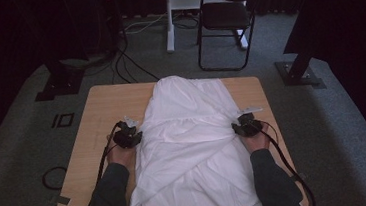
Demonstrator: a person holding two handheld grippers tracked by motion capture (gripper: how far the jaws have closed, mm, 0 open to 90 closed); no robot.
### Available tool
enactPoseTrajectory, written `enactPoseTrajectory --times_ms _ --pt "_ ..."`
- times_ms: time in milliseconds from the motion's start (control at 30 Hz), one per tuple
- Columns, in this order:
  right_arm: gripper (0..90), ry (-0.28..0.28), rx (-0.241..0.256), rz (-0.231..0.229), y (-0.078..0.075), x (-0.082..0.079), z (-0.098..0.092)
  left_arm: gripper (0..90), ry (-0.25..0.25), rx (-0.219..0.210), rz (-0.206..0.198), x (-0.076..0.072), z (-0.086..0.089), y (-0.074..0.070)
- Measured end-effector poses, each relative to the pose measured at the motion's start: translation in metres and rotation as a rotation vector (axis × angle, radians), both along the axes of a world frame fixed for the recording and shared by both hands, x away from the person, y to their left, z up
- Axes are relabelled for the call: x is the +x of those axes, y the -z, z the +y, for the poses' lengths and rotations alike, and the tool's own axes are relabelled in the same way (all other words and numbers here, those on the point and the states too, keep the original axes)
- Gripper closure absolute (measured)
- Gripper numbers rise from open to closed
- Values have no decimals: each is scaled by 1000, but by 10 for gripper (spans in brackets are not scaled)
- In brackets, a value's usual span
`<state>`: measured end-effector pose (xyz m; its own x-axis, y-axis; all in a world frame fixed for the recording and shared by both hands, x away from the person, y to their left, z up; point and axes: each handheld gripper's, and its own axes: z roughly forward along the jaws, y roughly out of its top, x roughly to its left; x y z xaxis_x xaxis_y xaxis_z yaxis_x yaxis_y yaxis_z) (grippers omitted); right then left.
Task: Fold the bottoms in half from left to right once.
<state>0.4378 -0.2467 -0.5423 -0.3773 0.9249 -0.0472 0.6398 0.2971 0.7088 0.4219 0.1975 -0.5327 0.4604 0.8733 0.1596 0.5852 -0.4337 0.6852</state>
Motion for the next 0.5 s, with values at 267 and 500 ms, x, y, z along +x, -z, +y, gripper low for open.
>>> enactPoseTrajectory --times_ms 267,500 --pt "445 -170 119 -115 -40 -18 31 549 76 -75 -48 -32 -4 -27" --pt "317 -320 57 -25 -20 -6 85 508 120 -108 -34 -65 -4 -29"
